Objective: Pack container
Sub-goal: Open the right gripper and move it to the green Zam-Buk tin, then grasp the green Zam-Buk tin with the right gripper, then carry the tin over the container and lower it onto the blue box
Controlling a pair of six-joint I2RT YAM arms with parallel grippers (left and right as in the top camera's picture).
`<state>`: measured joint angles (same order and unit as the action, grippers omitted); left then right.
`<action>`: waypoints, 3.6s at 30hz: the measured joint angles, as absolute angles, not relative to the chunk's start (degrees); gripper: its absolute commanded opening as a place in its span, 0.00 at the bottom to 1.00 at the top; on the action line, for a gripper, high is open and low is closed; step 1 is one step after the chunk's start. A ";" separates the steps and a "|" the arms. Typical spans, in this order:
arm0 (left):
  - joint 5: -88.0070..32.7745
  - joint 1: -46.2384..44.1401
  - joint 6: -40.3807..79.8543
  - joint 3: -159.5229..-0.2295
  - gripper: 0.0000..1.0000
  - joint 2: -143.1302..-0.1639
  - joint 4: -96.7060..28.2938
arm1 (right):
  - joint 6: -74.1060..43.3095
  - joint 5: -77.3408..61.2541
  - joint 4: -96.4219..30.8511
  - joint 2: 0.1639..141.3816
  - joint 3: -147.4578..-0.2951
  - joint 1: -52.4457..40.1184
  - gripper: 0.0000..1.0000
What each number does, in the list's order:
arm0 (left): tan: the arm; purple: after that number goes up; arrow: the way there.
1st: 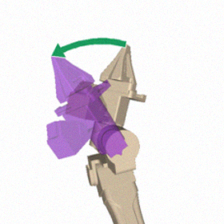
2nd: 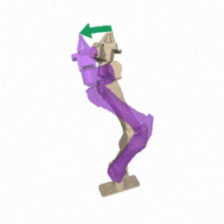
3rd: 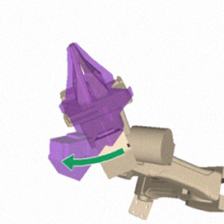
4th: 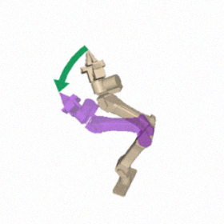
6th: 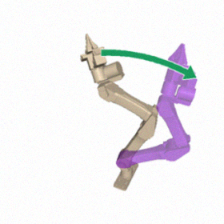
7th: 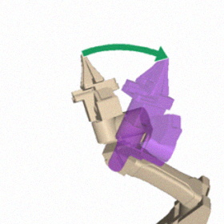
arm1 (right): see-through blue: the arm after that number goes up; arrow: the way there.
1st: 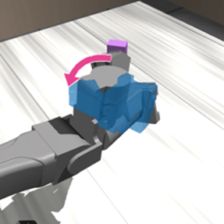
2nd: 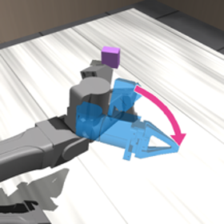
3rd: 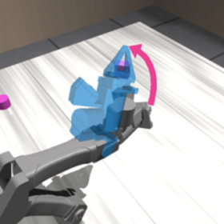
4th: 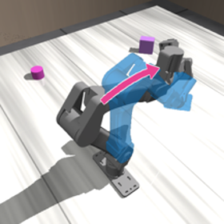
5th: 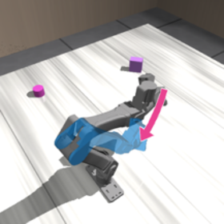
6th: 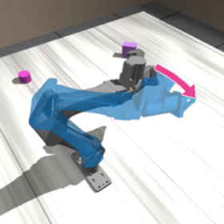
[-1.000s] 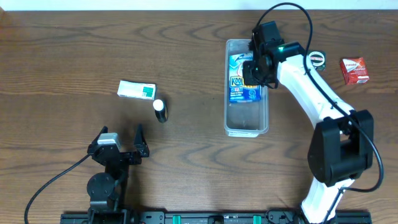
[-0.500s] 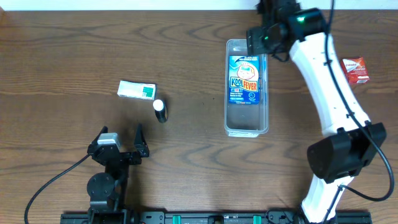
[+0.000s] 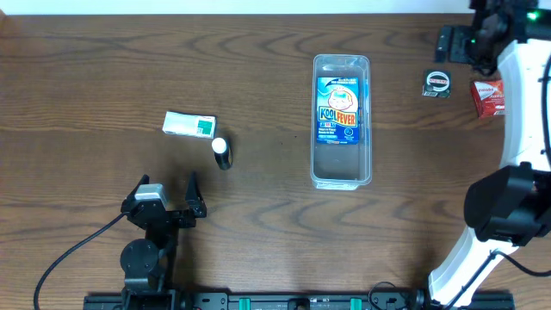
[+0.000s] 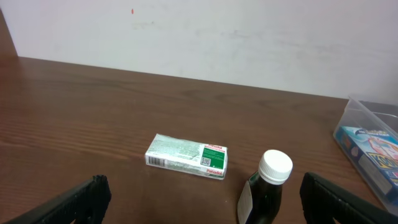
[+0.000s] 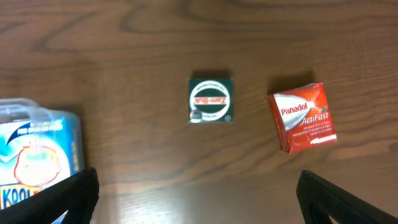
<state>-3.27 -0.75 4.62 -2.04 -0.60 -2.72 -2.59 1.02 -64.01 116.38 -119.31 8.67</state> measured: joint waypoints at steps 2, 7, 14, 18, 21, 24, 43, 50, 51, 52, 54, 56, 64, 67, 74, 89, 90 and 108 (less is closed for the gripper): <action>-3.27 -0.75 4.62 -2.04 0.98 -0.60 -2.72 | -2.31 0.16 -62.65 117.97 -119.31 9.56 0.99; -3.27 -0.75 4.62 -2.04 0.98 -0.60 -2.72 | -2.26 -0.23 -61.56 123.33 -119.28 9.74 0.99; -3.27 -0.75 4.62 -2.04 0.98 -0.60 -2.72 | 0.32 1.67 -57.67 129.80 -119.20 9.74 0.99; -3.27 -0.75 4.62 -2.04 0.98 -0.60 -2.72 | 1.34 2.98 -55.07 131.72 -119.20 9.80 0.99; -3.27 -0.75 4.62 -2.04 0.98 -0.62 -2.72 | 1.98 3.31 -53.54 133.08 -119.20 9.85 0.99; -3.27 -0.75 4.62 -2.04 0.98 -0.62 -2.72 | 2.33 3.51 -52.14 134.91 -119.20 9.85 0.99; -3.27 -0.75 4.62 -2.04 0.98 -0.64 -2.72 | 2.63 2.96 -48.25 140.22 -119.20 10.02 0.98; -3.27 -0.75 4.62 -2.04 0.98 -0.64 -2.72 | 2.76 2.28 -48.60 140.31 -119.20 10.17 0.98; -3.27 -0.75 4.62 -2.04 0.98 -0.64 -2.72 | 2.76 2.17 -48.62 140.35 -119.20 10.17 0.98; -3.27 -0.75 4.62 -2.04 0.98 -0.64 -2.72 | 2.76 2.09 -48.62 140.49 -119.20 10.17 0.98; -3.27 -0.75 4.62 -2.04 0.98 -0.64 -2.72 | 2.76 1.96 -48.64 140.97 -119.20 10.17 0.98; -3.27 -0.75 4.62 -2.04 0.98 -0.64 -2.72 | 2.76 1.91 -48.77 141.43 -119.20 10.17 0.98; -3.27 -0.75 4.62 -2.04 0.98 -0.64 -2.72 | 3.07 0.82 -49.01 141.91 -119.20 10.74 0.98; -3.27 -0.75 4.62 -2.04 0.98 -0.64 -2.72 | 3.22 -0.08 -49.06 141.93 -119.20 11.51 0.96; -3.27 -0.75 4.62 -2.04 0.98 -0.64 -2.72 | 4.62 -1.15 -49.30 141.93 -119.20 12.25 0.77; -3.27 -0.75 4.62 -2.04 0.98 -0.64 -2.72 | 5.32 -2.50 -50.13 141.88 -119.20 12.25 0.56; -3.27 -0.75 4.62 -2.04 0.98 -0.64 -2.72 | 5.32 -2.85 -50.41 141.78 -119.20 12.25 0.56; -3.27 -0.75 4.62 -2.04 0.98 -0.64 -2.72 | 1.58 -20.16 -73.73 108.77 -119.13 5.80 0.61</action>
<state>-3.27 -0.75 4.62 -2.04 -0.64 -2.72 1.58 -20.16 -73.73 108.77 -119.13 5.80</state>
